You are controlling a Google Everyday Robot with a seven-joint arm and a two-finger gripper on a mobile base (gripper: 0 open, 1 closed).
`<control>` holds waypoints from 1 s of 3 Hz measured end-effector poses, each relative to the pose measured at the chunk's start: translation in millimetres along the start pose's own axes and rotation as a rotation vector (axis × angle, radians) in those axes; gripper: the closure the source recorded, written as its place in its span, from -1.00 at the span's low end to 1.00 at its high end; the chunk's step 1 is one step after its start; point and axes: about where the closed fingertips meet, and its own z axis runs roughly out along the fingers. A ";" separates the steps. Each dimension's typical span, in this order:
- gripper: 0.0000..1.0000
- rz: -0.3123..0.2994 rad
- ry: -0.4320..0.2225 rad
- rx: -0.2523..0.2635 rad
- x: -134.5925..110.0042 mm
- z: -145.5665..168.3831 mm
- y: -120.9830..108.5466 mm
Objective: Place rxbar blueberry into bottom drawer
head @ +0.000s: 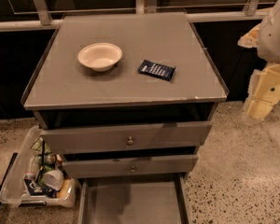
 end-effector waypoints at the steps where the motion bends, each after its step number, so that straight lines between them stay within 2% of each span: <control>1: -1.00 -0.005 -0.012 0.016 -4.8 1.2 -3.9; 2: -1.00 -0.019 -0.064 0.026 -16.1 18.0 -19.9; 3: -1.00 0.006 -0.195 0.021 -22.9 40.8 -45.7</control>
Offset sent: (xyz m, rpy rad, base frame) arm 0.0600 0.0224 -0.0263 0.1082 -0.0700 0.0576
